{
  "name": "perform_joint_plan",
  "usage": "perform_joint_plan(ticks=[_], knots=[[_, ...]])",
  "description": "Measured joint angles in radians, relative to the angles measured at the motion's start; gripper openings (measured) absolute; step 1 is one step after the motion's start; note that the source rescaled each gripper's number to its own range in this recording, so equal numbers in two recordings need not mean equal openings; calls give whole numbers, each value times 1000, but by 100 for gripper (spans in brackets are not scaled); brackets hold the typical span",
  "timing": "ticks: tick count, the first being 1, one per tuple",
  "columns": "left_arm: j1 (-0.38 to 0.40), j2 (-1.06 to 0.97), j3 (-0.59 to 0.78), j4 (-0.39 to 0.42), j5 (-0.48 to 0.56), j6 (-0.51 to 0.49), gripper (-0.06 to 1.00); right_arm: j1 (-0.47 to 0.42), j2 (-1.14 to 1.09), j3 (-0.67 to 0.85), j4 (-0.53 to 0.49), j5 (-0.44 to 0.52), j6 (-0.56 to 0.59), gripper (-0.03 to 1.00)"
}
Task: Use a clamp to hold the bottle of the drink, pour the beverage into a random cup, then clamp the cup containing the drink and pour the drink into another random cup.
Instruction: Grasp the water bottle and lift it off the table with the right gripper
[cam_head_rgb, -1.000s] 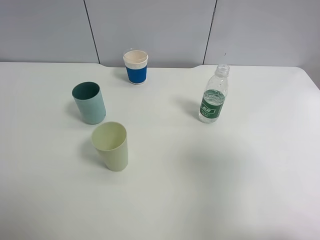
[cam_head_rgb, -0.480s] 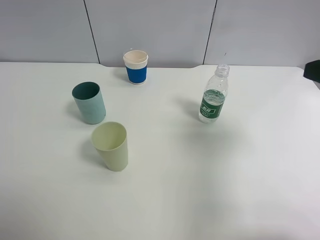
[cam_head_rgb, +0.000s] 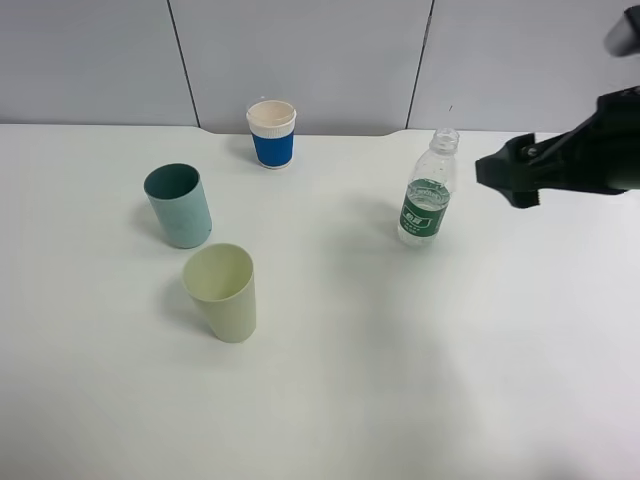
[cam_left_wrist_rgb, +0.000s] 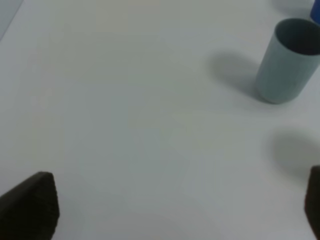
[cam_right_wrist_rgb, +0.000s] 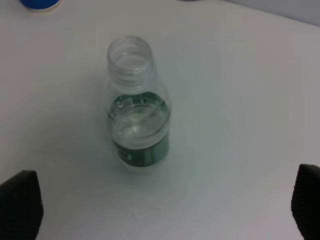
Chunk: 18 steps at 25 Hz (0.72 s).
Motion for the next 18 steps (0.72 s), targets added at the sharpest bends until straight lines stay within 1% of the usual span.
perform_joint_plan(ticks=[4,10,16,18], knots=[[0,0,0,0,0,0,100,36,114,-1,-5,-45,37,100],[0,0,0,0,0,0,100,39,257,-1,-10,-82,49,100],[0,0,0,0,0,0,100,39,373,53,-29,-229,49,100],[0,0,0,0,0,0,100,39,409,72,-53,-306,49,100]])
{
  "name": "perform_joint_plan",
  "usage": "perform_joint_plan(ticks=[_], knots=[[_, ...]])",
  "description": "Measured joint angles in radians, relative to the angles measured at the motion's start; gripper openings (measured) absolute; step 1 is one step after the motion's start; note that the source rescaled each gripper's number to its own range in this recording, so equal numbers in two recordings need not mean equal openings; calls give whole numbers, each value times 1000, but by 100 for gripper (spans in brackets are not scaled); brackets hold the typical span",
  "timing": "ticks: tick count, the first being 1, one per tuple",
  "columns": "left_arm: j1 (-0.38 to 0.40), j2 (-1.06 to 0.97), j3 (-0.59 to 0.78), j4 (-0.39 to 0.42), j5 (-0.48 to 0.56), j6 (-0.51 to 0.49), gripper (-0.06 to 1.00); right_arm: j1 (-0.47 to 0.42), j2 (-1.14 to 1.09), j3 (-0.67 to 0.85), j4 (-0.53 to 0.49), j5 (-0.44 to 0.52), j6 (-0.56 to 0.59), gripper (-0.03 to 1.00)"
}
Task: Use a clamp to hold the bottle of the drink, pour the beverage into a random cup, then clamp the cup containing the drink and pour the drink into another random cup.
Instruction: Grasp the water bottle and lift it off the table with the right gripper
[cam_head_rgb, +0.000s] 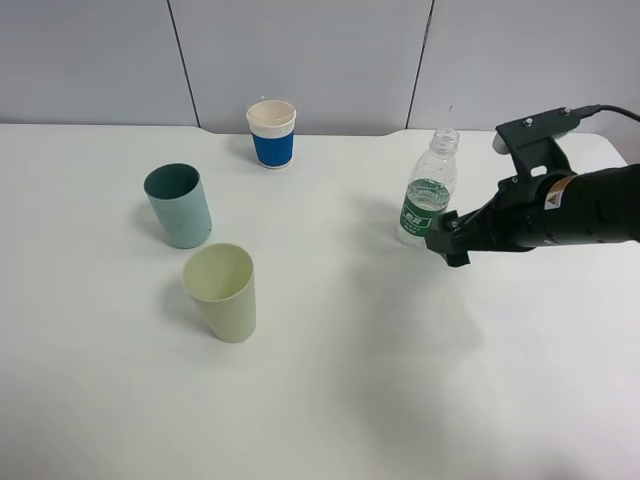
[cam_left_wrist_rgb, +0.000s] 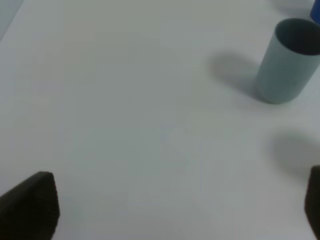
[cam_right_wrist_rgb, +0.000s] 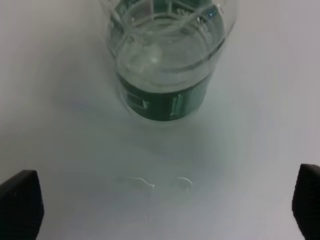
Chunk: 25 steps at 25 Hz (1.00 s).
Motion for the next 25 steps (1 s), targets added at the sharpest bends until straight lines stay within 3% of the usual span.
perform_joint_plan(ticks=[8,17,25], knots=[[0,0,0,0,0,0,100,0,110,21,-40,-204,-4,100],[0,0,0,0,0,0,100,0,278,23,-44,-441,-165,100],[0,0,0,0,0,0,100,0,347,24,-44,-666,-212,100]])
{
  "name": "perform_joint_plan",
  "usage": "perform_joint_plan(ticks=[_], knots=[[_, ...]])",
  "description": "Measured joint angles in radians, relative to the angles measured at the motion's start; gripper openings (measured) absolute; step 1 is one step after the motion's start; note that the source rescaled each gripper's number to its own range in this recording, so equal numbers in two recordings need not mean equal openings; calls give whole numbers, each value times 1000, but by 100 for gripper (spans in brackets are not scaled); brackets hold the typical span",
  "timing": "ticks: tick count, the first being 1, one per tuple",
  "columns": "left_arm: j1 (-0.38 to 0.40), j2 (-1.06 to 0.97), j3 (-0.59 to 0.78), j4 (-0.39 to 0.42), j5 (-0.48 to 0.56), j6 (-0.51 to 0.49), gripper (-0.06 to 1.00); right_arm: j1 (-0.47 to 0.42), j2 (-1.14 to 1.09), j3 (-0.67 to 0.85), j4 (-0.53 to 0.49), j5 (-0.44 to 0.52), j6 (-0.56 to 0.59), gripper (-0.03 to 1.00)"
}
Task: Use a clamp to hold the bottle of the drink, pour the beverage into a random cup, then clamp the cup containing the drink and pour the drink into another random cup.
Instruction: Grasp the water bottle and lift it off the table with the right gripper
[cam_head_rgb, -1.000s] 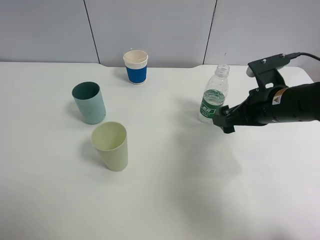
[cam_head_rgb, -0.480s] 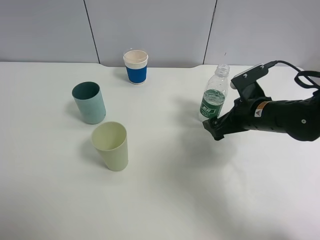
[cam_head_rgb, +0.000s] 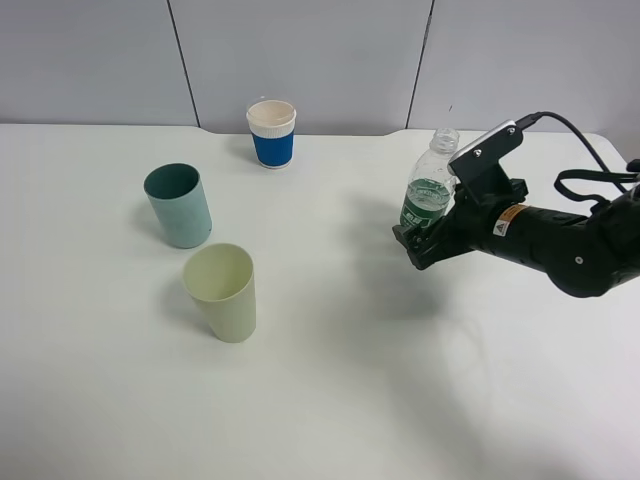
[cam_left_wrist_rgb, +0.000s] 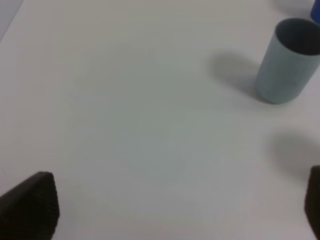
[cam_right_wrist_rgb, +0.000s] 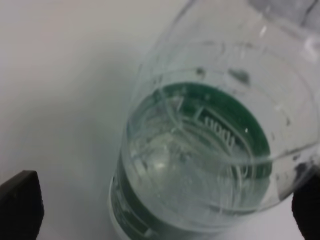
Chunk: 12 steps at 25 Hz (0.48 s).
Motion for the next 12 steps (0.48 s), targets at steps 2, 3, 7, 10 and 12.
perform_joint_plan(ticks=[2,3,7,10,12], knots=[[0,0,0,0,0,0,100,0,15,0,0,-36,0,100],[0,0,0,0,0,0,100,0,24,0,0,-55,0,100],[0,0,0,0,0,0,100,0,71,-1,0,-126,0,100],[0,0,0,0,0,0,100,0,107,-1,0,-179,0,100],[0,0,0,0,0,0,100,0,122,-1,0,-207,0,100]])
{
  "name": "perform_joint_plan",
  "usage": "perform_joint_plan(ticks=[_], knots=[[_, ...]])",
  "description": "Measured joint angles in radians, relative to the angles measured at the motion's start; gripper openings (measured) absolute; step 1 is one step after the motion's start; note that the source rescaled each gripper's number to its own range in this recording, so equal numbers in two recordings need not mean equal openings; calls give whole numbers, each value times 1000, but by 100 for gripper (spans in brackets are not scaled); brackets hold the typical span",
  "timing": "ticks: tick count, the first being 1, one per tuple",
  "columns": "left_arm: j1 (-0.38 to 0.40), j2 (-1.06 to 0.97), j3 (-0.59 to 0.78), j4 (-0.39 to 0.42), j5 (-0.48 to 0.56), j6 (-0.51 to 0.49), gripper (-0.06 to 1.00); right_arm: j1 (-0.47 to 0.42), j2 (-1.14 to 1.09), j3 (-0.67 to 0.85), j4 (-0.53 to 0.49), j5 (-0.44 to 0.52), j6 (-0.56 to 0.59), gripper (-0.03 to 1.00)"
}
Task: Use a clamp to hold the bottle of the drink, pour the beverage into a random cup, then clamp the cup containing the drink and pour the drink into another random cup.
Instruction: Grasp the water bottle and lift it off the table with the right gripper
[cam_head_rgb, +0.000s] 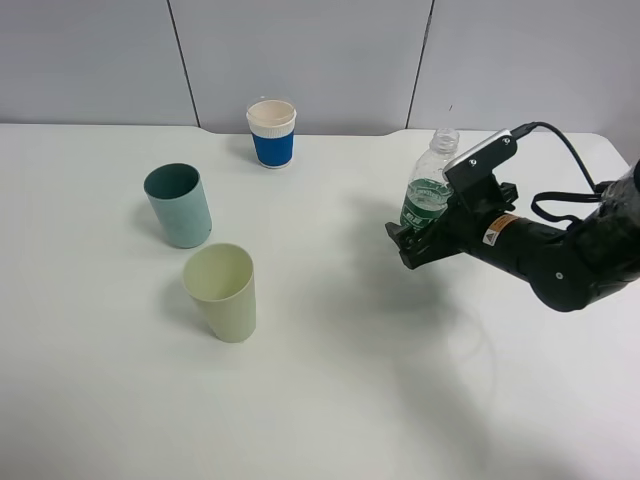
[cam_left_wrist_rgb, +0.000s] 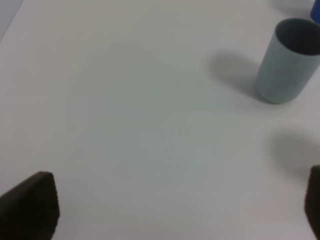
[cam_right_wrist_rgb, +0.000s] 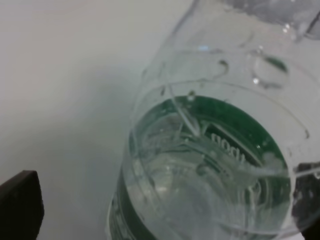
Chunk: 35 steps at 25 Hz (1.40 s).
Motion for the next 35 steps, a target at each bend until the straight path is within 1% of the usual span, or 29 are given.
perform_joint_plan(ticks=[4,9,14,24,25,26,27,28,29,30,31,35], knots=[[0,0,0,0,0,0,100,-1,29,-1,0,-44,0,100],[0,0,0,0,0,0,100,-17,52,-1,0,-64,0,100],[0,0,0,0,0,0,100,-46,52,-1,-28,-99,0,100],[0,0,0,0,0,0,100,-54,52,-1,-46,-125,0,100],[0,0,0,0,0,0,100,-54,52,-1,-46,-125,0,94],[0,0,0,0,0,0,100,-54,52,-1,-46,-125,0,82],[0,0,0,0,0,0,100,-54,52,-1,-46,-128,0,68],[0,0,0,0,0,0,100,-54,52,-1,-46,-128,1,45],[0,0,0,0,0,0,100,-54,52,-1,-48,-128,6,20],[0,0,0,0,0,0,100,-54,52,-1,-52,-129,20,2],[0,0,0,0,0,0,100,-54,52,-1,-52,-128,38,0],[0,0,0,0,0,0,100,-55,52,-1,-53,-126,171,0]])
